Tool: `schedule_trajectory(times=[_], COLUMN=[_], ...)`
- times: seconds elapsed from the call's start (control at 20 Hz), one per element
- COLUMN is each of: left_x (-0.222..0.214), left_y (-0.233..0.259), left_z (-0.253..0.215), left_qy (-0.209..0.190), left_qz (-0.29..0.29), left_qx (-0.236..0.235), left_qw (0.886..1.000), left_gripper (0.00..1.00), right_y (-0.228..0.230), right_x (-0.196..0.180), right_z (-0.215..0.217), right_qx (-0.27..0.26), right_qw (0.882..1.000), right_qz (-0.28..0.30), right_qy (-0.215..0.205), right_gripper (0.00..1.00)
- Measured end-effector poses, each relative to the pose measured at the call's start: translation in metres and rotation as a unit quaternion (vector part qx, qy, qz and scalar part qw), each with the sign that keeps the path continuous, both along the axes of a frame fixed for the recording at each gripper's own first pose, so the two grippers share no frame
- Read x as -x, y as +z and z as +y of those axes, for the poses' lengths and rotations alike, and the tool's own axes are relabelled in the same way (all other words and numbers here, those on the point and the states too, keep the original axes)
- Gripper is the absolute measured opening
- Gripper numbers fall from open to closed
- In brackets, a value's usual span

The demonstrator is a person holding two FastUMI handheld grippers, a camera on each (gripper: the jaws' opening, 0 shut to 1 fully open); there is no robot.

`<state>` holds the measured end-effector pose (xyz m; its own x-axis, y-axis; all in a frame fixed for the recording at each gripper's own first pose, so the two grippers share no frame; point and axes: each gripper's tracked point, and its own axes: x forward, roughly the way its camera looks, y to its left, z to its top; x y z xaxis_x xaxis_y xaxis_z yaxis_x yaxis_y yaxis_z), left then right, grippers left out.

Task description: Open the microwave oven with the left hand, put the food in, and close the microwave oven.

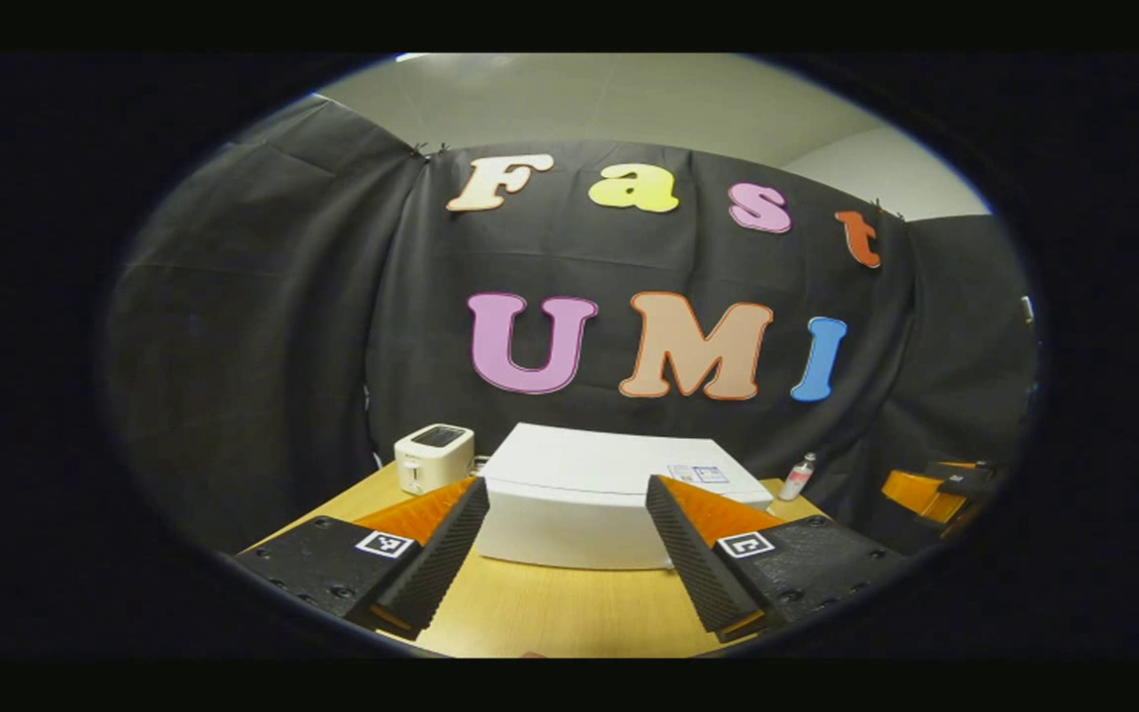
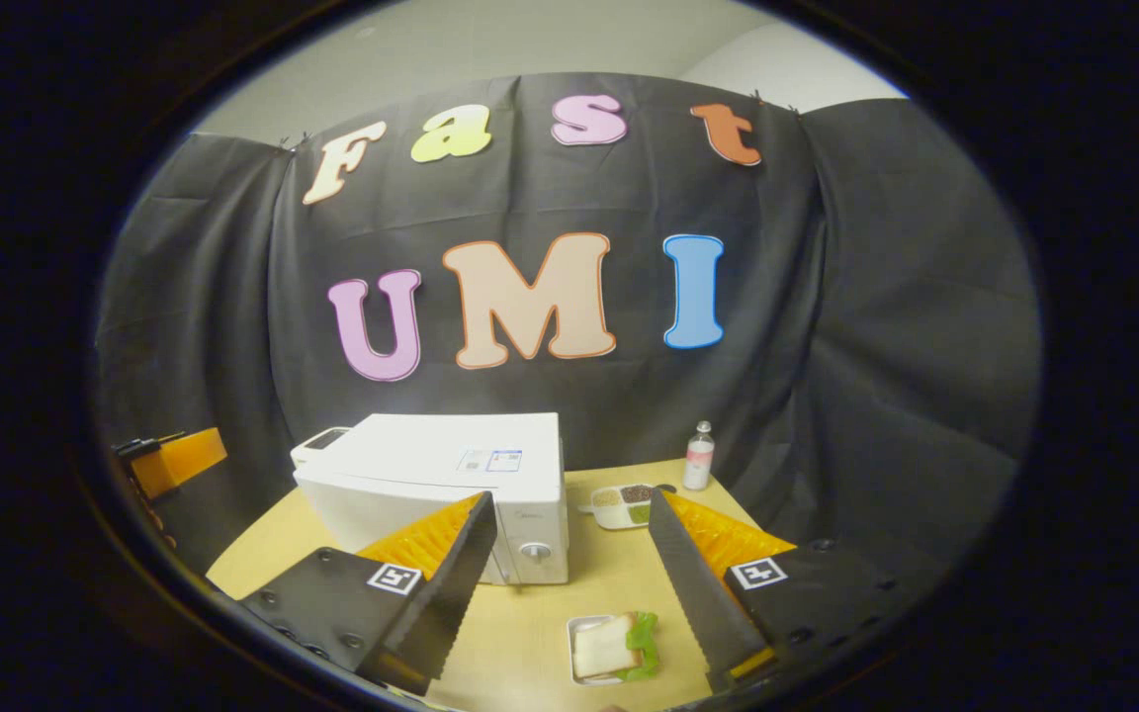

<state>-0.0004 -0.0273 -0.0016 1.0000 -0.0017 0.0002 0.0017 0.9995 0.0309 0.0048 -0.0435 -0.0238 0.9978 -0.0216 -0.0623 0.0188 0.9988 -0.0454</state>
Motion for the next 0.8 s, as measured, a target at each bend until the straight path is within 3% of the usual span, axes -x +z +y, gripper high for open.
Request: schedule_trajectory(times=[0.45,0.5,0.8], left_x=[-0.023,-0.027,-0.04], left_y=[-0.044,-0.054,-0.118], left_z=[-0.026,-0.03,-0.066], left_qy=[-0.021,-0.027,-0.078], left_qz=[0.045,0.056,0.142], left_qx=[-0.021,-0.024,-0.026], left_qw=[0.999,0.998,0.987], left_gripper=[0.99,0.96,0.96], right_y=[-0.008,-0.009,-0.013], right_x=[-0.003,-0.002,0.003], right_z=[-0.031,-0.036,-0.064], right_qx=[-0.009,-0.011,-0.012], right_qw=[1.0,0.999,0.998], right_qz=[0.011,0.012,0.014], right_qy=[-0.025,-0.03,-0.065], right_gripper=[0.97,0.92,0.92])
